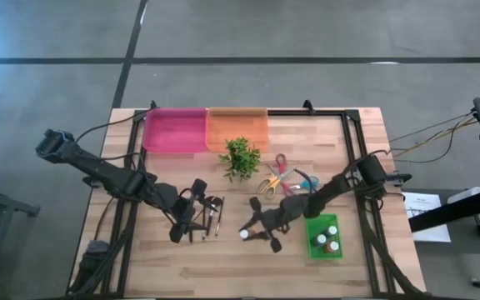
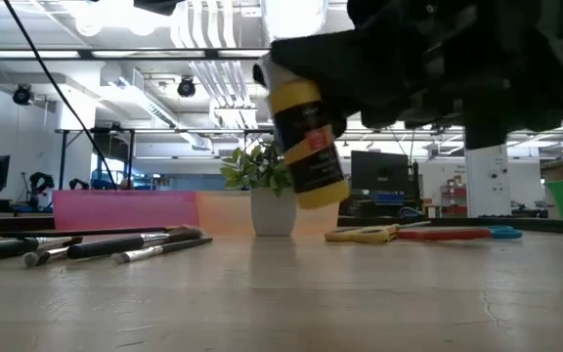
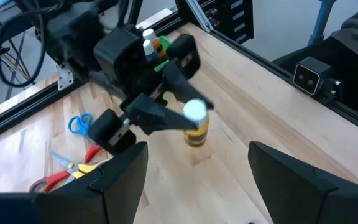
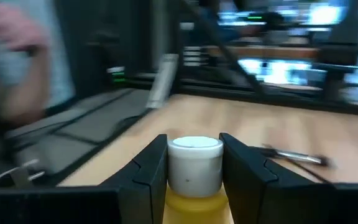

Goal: Pick & Place Paint Supplies
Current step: Put the yellow paint bottle into the green bin

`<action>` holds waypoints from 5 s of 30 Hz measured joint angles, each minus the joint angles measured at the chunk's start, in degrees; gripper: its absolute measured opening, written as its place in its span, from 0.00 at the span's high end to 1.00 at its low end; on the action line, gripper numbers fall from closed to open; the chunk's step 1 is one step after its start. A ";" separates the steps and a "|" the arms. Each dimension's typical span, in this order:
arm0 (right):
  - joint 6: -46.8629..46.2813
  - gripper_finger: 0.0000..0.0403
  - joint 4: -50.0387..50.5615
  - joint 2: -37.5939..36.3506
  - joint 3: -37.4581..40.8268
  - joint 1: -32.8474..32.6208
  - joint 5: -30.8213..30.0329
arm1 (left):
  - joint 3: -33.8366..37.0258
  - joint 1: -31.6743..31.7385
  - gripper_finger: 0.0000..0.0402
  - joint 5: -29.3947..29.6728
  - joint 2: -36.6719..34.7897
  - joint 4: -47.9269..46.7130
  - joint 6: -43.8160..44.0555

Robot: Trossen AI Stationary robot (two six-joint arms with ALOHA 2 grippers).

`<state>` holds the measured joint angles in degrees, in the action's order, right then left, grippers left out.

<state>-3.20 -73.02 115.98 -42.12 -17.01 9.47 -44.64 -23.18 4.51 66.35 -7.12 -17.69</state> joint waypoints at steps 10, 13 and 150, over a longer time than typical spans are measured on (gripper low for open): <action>1.98 0.73 -6.94 0.02 0.15 4.35 26.62 | 0.00 0.00 0.29 0.00 0.00 -0.01 0.00; 2.20 0.73 -7.31 0.65 0.15 4.90 28.99 | 0.00 0.00 0.29 0.00 0.00 0.00 0.00; 19.99 0.42 123.68 16.77 -73.99 -8.27 -8.36 | -0.04 0.00 0.29 2.60 -1.27 -4.20 1.68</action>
<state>16.79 50.66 132.75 -116.12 -25.28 1.11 -44.69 -23.18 7.11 65.08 -11.32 -16.01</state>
